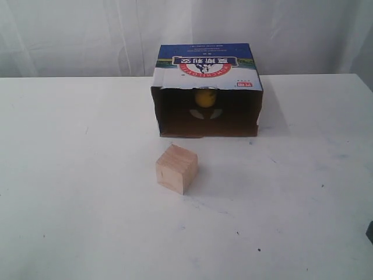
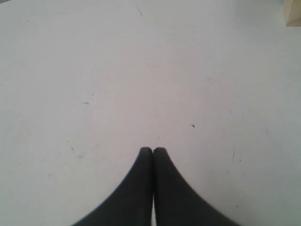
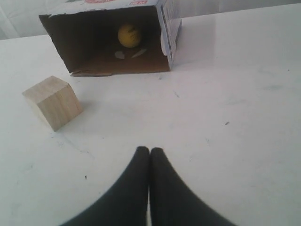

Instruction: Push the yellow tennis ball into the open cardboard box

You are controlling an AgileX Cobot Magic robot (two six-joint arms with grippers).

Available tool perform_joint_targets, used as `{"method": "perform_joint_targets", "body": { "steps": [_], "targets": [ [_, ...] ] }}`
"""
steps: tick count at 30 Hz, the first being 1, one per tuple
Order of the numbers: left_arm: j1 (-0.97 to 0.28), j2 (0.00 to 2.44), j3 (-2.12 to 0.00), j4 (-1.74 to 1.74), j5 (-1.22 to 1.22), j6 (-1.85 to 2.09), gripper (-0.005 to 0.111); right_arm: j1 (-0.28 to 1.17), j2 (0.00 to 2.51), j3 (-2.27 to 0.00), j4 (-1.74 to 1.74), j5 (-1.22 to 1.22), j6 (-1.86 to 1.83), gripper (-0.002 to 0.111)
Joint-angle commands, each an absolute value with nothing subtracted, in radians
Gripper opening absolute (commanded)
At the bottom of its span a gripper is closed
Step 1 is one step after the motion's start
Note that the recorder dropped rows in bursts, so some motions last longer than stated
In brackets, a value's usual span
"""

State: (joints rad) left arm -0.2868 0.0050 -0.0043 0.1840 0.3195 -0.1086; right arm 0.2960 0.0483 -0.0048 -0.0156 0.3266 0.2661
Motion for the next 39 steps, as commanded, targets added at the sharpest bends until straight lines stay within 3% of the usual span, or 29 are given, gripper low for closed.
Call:
{"method": "perform_joint_targets", "body": {
  "steps": [1, 8, 26, 31, 39],
  "targets": [
    [-0.292, 0.0, 0.0, 0.187, 0.33, -0.106, 0.0, 0.287, 0.015, 0.0, -0.066, 0.33, 0.267, 0.0],
    [-0.292, 0.0, 0.0, 0.187, 0.33, -0.106, 0.0, 0.287, 0.013, 0.0, -0.222, 0.334, 0.267, 0.0],
    [-0.292, 0.0, 0.0, 0.187, 0.33, -0.106, 0.0, 0.287, 0.013, 0.0, -0.201, 0.334, 0.3, 0.0],
    [-0.292, 0.0, 0.0, 0.187, 0.33, -0.106, 0.0, 0.287, 0.013, 0.0, -0.128, 0.329, 0.023, 0.0],
    [-0.292, 0.0, 0.0, 0.187, 0.33, -0.106, 0.0, 0.287, 0.013, 0.0, -0.076, 0.329, 0.0, 0.0]
  ]
}}
